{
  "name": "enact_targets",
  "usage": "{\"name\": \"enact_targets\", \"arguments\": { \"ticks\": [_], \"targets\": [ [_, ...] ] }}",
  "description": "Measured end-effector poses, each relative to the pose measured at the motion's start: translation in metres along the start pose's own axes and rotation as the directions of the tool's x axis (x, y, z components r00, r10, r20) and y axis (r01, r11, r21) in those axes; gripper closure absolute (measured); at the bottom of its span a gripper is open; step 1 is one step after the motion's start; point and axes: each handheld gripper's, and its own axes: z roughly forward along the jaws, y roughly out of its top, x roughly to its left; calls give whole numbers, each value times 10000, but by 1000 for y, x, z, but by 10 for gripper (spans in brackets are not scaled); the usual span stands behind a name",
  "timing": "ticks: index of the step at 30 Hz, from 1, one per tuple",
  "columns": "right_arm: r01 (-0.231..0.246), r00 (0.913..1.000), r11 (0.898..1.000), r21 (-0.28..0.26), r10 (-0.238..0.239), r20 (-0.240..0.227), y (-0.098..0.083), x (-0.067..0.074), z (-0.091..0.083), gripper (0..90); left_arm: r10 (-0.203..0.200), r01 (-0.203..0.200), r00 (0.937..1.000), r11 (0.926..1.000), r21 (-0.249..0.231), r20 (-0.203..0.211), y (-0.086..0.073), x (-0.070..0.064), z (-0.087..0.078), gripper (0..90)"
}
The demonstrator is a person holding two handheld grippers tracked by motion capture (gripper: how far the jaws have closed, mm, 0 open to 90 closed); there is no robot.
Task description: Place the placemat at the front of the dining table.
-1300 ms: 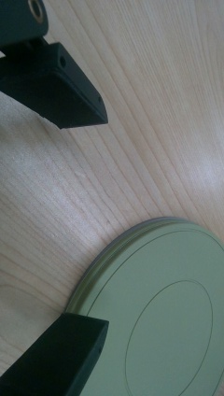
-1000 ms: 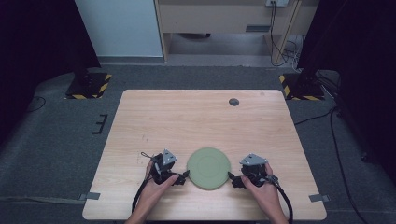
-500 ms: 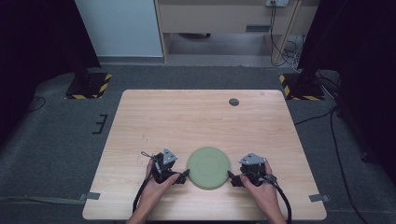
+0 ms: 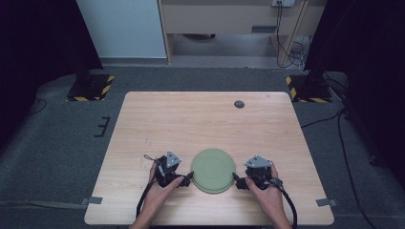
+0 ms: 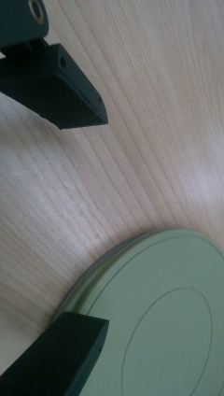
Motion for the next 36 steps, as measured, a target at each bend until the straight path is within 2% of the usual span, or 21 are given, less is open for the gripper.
{"name": "enact_targets", "arguments": {
  "ticks": [5,9,20,25,28,36],
  "targets": [
    [112,9998,9999,38,-111,-142,0,2,-1,59,118,-118,9999,9999,86,86,-1,-3,1,31],
    [199,9997,9998,82,-198,-136,0,3,0,57,64,-65,10000,9999,90,68,0,-3,1,26],
    [18,10000,10000,73,-19,96,1,3,3,43,-69,70,9999,10000,38,-138,1,-1,4,3],
    [2,9998,10000,60,-4,211,2,4,4,44,2,-2,9998,10000,-3,-210,2,-1,4,8],
    [32,9999,10000,56,-33,104,2,4,3,57,64,-64,9998,10000,2,-168,2,-3,2,30],
    [197,9998,9998,98,-197,-35,2,7,2,46,170,-169,9997,9998,62,-160,1,-5,3,17]
  ]
}}
